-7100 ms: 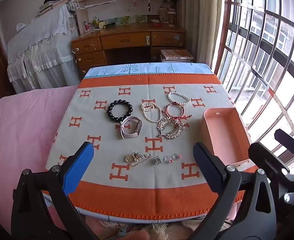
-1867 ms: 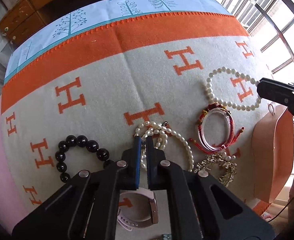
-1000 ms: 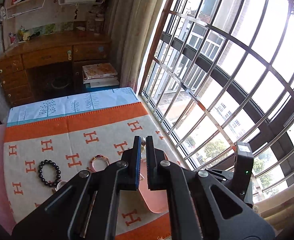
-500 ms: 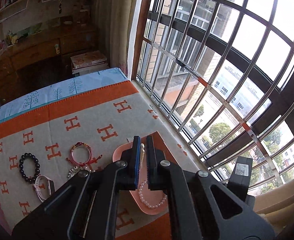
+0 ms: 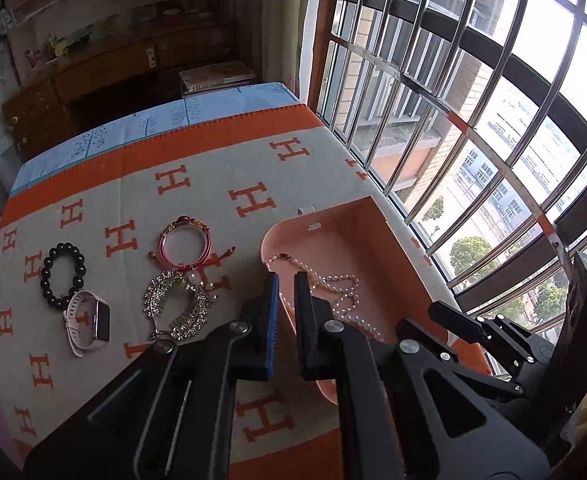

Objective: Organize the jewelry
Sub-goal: 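Lower the necklace into the pink tray with the left tool while the right drops the bracelet, then grasp the white smartwatch with the left tool while the right grasps the gold hair comb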

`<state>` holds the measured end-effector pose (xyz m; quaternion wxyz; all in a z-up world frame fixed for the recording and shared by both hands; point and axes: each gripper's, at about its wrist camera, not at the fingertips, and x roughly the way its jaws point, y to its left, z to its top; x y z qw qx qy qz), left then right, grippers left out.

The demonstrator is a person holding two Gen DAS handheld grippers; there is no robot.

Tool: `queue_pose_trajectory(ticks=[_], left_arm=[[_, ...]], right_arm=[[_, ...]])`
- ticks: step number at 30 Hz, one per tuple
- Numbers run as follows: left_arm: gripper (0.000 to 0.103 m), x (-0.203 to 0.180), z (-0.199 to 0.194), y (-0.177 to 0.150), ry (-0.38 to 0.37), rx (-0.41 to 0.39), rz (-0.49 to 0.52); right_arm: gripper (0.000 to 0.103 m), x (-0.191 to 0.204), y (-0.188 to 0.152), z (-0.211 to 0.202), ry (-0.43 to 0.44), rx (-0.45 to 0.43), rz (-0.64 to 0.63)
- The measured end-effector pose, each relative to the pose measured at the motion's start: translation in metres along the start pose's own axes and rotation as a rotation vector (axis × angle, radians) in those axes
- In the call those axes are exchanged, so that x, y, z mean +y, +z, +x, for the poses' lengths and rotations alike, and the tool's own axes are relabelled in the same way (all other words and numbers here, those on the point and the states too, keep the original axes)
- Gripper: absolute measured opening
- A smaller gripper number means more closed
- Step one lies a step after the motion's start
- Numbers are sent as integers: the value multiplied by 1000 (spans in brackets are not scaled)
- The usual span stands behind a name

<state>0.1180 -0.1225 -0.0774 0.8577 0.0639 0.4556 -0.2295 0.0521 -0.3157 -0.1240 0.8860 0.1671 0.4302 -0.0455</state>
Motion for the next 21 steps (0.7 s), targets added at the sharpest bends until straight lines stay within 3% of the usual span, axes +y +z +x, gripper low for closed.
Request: queue_pose_trajectory(ticks=[3, 9, 12, 15, 18, 21], left_arm=[[5, 7, -1, -7, 3, -5, -15], [5, 28, -3, -28, 24, -62, -63], [5, 42, -2, -43, 84, -70, -68], [5, 61, 2, -59, 118, -37, -99], [5, 83, 11, -75, 82, 61, -152], [5, 102, 10, -89, 78, 88, -197]], right_arm=[[53, 2, 0, 5, -5, 3, -1], [54, 5, -2, 7, -15, -16, -3], [54, 5, -5, 7, 0, -32, 4], [54, 9, -9, 3, 11, -69, -7], [54, 15, -10, 1, 3, -76, -22], [65, 21, -11, 2, 5, -69, -31]])
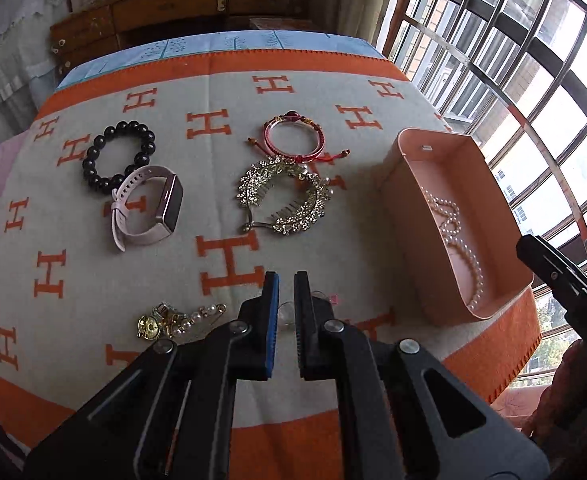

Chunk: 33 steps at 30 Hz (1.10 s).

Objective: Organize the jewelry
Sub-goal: 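Grasp the white smartwatch with the left tool while the right grasps the gold hair comb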

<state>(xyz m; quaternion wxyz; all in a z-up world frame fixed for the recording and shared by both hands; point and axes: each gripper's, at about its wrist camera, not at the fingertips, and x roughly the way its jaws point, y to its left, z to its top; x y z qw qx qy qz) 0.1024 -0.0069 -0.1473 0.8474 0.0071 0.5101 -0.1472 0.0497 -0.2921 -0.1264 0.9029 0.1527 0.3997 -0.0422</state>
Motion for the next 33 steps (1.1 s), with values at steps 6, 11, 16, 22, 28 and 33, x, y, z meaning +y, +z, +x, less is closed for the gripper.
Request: queue_pose_trajectory(ticks=[6, 11, 16, 22, 28, 33], left_arm=[[5, 38, -20, -7, 25, -18, -75], [5, 68, -34, -8, 70, -31, -137], [5, 94, -48, -4, 23, -49, -171], [81, 116, -61, 20, -80, -27, -202], [81, 136, -59, 62, -87, 23, -240], [81, 149, -24, 80, -95, 112, -266]], right_arm=[[98, 15, -1, -15, 26, -77, -53], [98, 39, 0, -14, 2, -76, -145], [98, 72, 8, -14, 42, -85, -263], [76, 117, 46, 9, 144, 31, -357], [65, 160, 97, 65, 174, 201, -438], [54, 181, 117, 131, 182, 390, -438]])
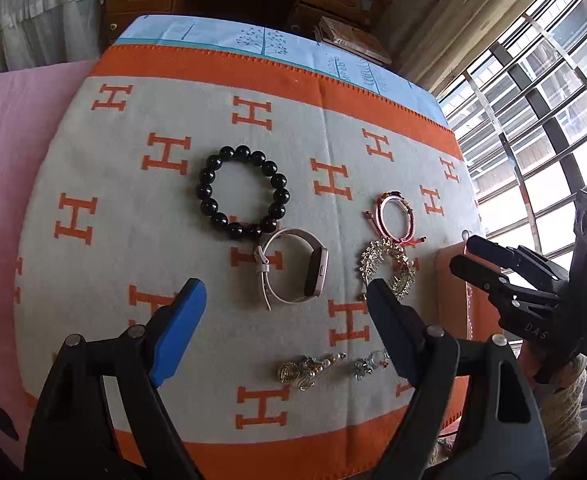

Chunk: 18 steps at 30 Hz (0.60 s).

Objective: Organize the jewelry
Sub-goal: 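Grasp the white smartwatch with the left tool while the right grasps the gold hair comb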

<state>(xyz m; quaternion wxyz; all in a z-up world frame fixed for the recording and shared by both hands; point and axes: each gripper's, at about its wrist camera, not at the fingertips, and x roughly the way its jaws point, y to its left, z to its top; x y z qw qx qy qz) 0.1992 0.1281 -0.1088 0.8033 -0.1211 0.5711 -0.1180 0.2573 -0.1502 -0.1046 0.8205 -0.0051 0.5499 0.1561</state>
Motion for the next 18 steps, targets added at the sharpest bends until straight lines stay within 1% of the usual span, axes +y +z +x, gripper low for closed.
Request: queue_pose_trajectory(ticks=[2, 4, 6, 7, 9, 10, 12, 18], left_arm=[[81, 1, 18, 4, 26, 39, 18], [79, 2, 34, 7, 45, 70, 34], [77, 4, 47, 9, 48, 97, 32], [76, 5, 52, 11, 46, 107, 35], [70, 5, 61, 14, 55, 123, 36], [68, 5, 65, 14, 57, 129, 36], [61, 6, 72, 16, 57, 141, 34], [50, 2, 86, 19, 60, 162, 45]], right_arm=[[48, -2, 9, 24, -3, 64, 2], [39, -5, 10, 45, -12, 118, -4], [37, -6, 9, 63, -17, 155, 1], [34, -7, 7, 71, -18, 167, 2], [30, -9, 7, 80, -18, 184, 2], [28, -10, 7, 83, -20, 189, 2], [28, -10, 8, 88, -24, 195, -4], [24, -3, 8, 95, -35, 208, -48]])
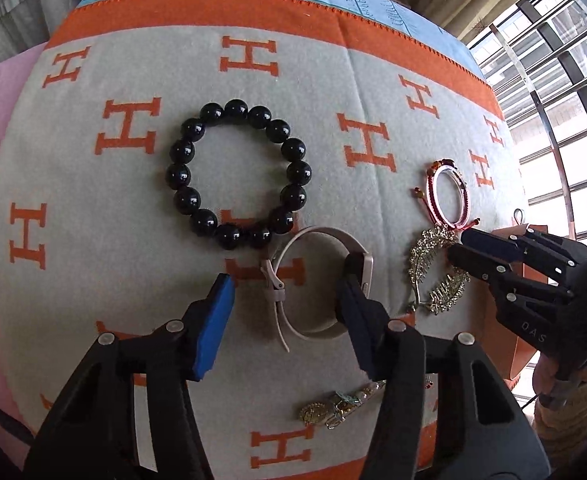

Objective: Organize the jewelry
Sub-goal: 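Grasp the white smartwatch with the left tool while the right grasps the gold hair comb, then place the smartwatch in the pink tray with the left tool while the right releases the comb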

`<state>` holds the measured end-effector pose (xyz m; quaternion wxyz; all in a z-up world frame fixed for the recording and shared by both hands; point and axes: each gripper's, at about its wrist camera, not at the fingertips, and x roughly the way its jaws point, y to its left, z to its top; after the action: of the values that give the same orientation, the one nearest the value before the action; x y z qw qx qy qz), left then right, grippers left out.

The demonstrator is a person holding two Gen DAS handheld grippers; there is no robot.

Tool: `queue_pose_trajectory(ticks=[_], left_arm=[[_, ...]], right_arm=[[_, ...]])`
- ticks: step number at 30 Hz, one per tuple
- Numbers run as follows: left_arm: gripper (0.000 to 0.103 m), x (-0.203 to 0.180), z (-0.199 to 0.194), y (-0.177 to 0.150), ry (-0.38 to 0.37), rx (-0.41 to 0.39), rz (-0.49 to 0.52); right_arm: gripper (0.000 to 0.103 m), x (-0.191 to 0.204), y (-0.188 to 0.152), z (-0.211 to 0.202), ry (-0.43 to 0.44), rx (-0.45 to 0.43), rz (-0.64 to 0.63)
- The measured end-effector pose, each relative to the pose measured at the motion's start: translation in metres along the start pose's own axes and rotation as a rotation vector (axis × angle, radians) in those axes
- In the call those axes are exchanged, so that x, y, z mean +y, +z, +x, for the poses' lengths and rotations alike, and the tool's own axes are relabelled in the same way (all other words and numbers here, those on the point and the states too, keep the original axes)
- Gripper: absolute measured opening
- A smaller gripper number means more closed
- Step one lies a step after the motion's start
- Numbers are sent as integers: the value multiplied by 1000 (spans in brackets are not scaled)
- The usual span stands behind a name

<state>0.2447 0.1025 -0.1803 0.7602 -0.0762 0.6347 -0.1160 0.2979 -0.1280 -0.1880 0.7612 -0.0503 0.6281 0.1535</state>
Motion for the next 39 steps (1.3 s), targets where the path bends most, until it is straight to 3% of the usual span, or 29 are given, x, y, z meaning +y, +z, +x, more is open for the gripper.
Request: queue_pose_trajectory(ticks=[5, 8, 12, 18, 27, 32, 39], left_arm=[[29, -10, 10, 1, 5, 17, 18], [7, -14, 14, -1, 43, 0, 25], [7, -15, 2, -5, 16, -34, 4], [7, -46, -38, -8, -21, -118, 43], [7, -136, -103, -33, -119, -206, 225], [7, -206, -100, -49, -165, -184, 327], [7, -272, -45, -64, -203, -82, 404]], right_arm=[[14, 6, 0, 7, -21, 11, -29], [11, 9, -3, 6, -42, -12, -34], [10, 10, -9, -12, -17, -62, -21], [10, -3, -27, -77, 22, -205, 41], [10, -63, -96, -172, 9, -395, 205], [10, -112, -148, -205, -19, -463, 334], [10, -171, -215, -216, -53, -479, 491]])
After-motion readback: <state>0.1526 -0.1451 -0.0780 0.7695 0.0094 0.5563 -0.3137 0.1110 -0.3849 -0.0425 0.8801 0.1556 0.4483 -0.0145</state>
